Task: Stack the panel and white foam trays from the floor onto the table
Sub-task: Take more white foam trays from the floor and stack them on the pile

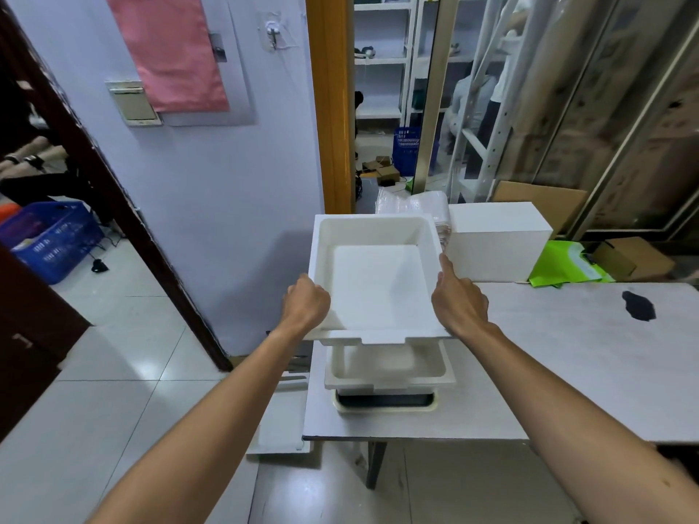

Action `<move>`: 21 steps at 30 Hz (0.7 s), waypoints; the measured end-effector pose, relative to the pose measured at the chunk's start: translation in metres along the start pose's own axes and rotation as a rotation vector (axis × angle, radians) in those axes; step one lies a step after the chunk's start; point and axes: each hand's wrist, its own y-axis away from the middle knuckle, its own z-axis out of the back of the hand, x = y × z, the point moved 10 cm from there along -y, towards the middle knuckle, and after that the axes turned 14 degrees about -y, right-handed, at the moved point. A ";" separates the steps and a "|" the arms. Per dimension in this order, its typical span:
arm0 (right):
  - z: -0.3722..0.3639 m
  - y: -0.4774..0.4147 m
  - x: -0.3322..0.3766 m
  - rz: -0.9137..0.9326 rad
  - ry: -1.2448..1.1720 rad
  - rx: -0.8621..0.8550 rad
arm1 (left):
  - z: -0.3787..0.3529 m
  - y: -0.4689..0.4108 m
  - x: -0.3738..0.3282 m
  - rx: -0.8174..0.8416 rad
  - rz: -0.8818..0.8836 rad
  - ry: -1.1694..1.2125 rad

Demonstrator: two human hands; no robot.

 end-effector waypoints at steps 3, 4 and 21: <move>-0.003 0.002 -0.009 -0.034 0.001 0.042 | -0.011 0.001 -0.003 0.070 -0.064 -0.057; -0.005 0.003 -0.011 -0.040 0.002 0.058 | -0.017 0.002 -0.001 0.096 -0.078 -0.083; -0.036 -0.005 -0.058 -0.145 -0.002 0.170 | -0.077 0.006 0.012 0.240 -0.127 -0.275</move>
